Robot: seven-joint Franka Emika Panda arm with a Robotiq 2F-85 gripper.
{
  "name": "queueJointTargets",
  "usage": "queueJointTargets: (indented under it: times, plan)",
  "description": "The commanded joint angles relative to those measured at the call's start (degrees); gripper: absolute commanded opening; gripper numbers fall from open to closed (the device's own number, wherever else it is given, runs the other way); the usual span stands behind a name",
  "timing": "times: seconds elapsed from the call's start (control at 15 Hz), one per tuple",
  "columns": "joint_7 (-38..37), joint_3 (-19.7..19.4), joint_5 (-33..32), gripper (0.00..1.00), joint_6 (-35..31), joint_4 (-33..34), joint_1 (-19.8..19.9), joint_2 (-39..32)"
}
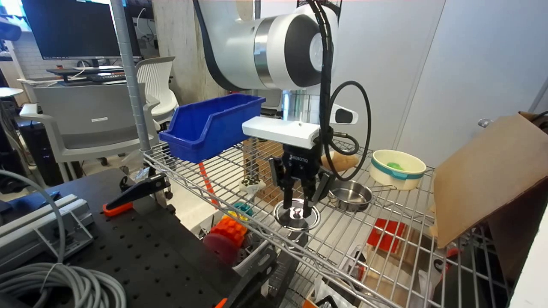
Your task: Take the lid off of the pot
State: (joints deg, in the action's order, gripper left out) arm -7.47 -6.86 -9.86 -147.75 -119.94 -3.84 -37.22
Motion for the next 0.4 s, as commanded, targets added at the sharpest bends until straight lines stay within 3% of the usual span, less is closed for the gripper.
queueJointTargets:
  times: [0.0, 0.07, 0.13, 0.27, 0.33]
  plan:
    - [3.25, -0.02, -0.12, 0.81, 4.25, -6.26, 1.57, 8.29]
    - [4.86, 0.40, 0.28, 0.89, 4.99, -7.70, 2.71, 10.15]
    - [1.70, 0.07, -0.24, 0.70, 3.19, -3.04, 1.10, 4.25]
    - [3.26, 0.18, -0.29, 0.86, 4.35, -5.41, 2.33, 7.49]
    - [3.67, 0.21, -0.28, 0.89, 4.53, -6.09, 2.69, 8.45]
